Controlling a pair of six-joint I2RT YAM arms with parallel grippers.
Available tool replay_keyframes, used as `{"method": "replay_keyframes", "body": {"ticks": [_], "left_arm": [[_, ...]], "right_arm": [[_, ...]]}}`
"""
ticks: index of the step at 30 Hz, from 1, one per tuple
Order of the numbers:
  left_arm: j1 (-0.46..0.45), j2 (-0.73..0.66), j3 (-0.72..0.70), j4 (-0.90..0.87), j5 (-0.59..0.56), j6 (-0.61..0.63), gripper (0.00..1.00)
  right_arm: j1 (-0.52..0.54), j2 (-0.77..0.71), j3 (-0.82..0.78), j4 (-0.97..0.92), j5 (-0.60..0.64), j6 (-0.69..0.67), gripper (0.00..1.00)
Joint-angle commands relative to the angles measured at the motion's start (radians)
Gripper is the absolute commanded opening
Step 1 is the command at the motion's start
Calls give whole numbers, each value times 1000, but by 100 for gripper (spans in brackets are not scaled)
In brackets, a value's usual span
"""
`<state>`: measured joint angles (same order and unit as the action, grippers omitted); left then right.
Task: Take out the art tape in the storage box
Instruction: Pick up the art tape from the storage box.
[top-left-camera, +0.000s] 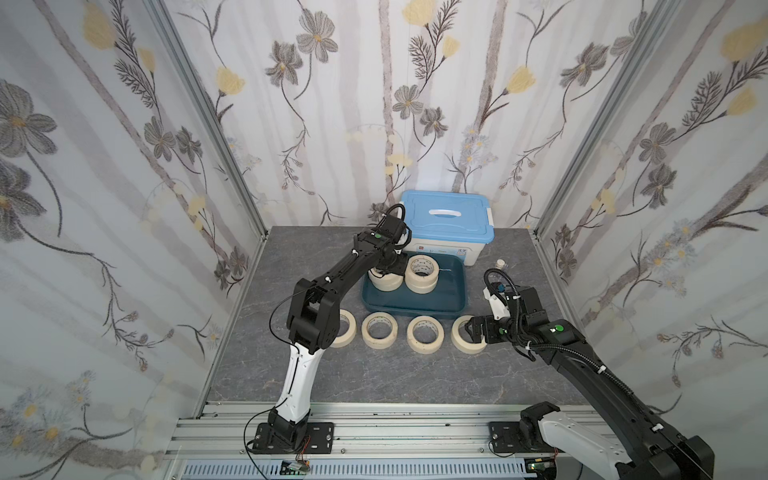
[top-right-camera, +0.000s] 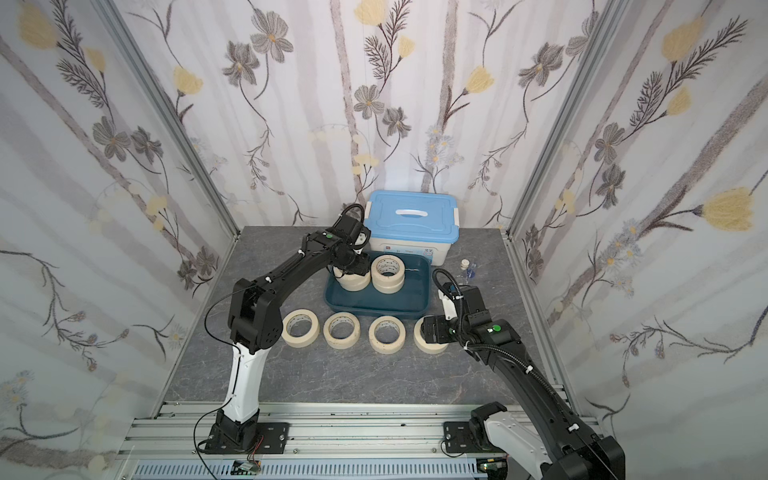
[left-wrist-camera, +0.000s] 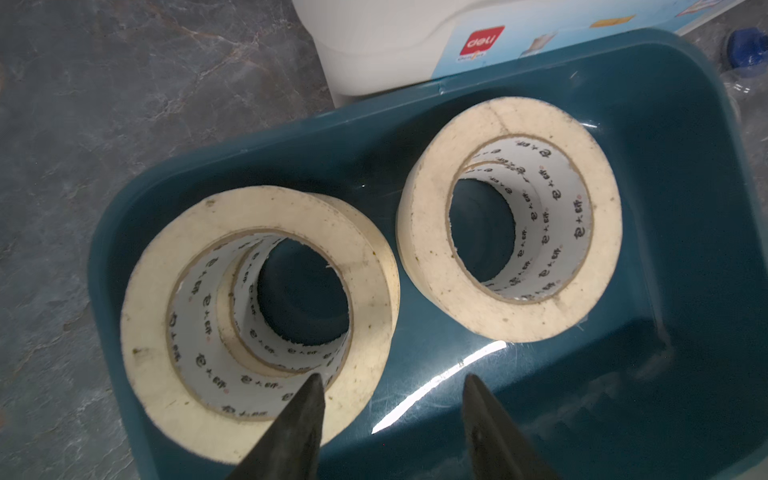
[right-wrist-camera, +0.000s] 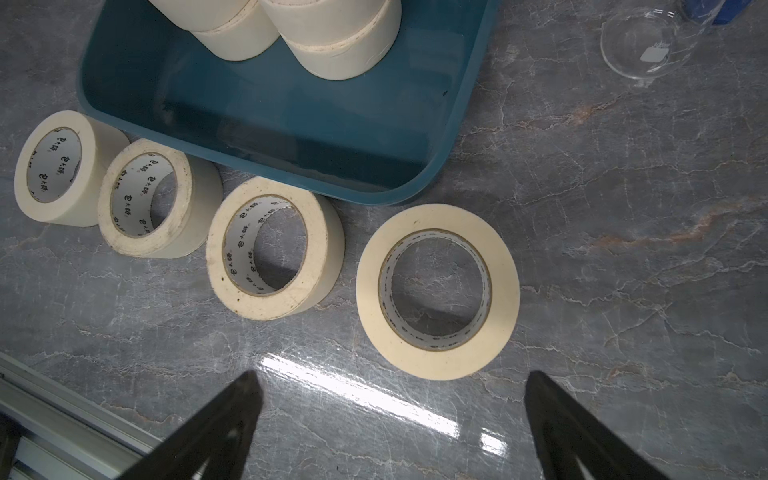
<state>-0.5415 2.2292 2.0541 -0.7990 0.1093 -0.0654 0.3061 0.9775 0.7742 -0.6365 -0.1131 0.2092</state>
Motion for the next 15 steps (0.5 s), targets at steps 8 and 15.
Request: {"method": "replay_keyframes", "body": {"ticks": [8,15], "left_arm": [[2,119,125,-88,-47,43,51],[0,197,213,-123,-62,61,49]], "right_arm": [[-19,-7,-4,-19,-38,9,100],[-28,-1,-3,-19,-41,9,100]]}}
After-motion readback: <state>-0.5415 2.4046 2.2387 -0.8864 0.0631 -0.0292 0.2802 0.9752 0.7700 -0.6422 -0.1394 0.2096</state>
